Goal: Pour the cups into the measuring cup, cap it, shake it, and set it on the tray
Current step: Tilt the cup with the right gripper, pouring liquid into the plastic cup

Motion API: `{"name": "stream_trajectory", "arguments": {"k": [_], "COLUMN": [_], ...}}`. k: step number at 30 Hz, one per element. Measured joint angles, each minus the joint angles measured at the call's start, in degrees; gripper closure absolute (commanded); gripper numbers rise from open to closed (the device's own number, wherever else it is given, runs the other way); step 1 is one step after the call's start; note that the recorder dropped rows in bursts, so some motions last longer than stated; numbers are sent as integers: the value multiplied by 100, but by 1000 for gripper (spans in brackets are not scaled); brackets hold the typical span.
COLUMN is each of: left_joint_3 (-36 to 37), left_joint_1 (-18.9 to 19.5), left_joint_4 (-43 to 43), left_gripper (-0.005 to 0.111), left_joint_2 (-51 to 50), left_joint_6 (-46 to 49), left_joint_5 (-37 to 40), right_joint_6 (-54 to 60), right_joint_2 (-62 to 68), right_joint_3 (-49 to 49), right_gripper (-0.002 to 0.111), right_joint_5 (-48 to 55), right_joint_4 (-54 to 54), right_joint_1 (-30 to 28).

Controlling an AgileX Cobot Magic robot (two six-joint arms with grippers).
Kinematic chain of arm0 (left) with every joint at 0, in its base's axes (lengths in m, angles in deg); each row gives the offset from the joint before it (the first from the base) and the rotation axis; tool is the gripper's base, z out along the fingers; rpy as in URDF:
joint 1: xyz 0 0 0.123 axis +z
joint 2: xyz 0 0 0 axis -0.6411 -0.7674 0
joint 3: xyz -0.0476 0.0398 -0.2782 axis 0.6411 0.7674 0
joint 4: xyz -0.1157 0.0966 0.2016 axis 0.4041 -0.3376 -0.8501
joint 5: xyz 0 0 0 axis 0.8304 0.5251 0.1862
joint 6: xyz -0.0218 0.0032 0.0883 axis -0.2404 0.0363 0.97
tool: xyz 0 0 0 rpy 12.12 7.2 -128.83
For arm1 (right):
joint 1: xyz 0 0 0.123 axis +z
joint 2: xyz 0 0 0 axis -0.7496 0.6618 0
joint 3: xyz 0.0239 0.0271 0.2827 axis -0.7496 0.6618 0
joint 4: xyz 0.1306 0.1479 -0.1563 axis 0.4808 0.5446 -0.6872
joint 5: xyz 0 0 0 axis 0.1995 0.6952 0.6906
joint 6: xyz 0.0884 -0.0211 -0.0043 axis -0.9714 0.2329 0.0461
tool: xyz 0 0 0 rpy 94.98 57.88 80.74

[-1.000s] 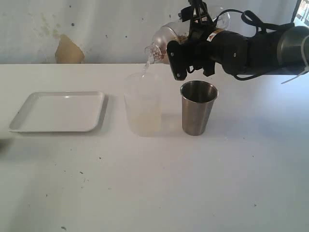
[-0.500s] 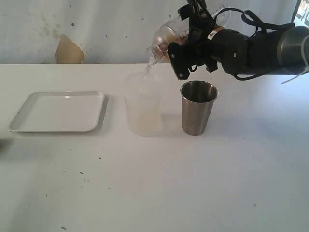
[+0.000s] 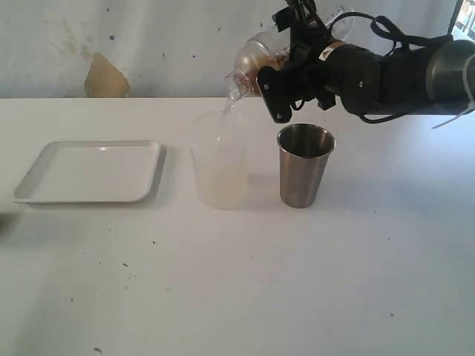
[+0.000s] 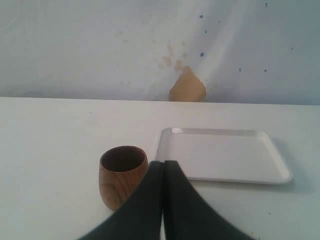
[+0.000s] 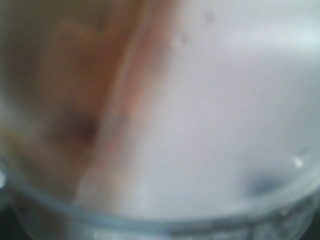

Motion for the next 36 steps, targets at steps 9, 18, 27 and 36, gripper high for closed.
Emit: {"name": "stream_trajectory", "arguments": {"k": [9, 18, 27, 36], "left_joint_3": [0, 0, 0, 0], "left_joint_1": [0, 0, 0, 0], "left_joint_4": [0, 0, 0, 0], "left_gripper": [106, 106, 106, 106], "left_joint_2": [0, 0, 0, 0], "left_joint_6": [0, 0, 0, 0], "left_joint_5": [0, 0, 0, 0], "right_joint_6": [0, 0, 0, 0], "right_joint_2": [0, 0, 0, 0], "right_joint_3": [0, 0, 0, 0], "right_gripper": [108, 108, 108, 108], "right_joint_5": [-249, -258, -377, -400], "right_joint_4": [-32, -353, -583, -681], "right_joint_1": [0, 0, 0, 61]}}
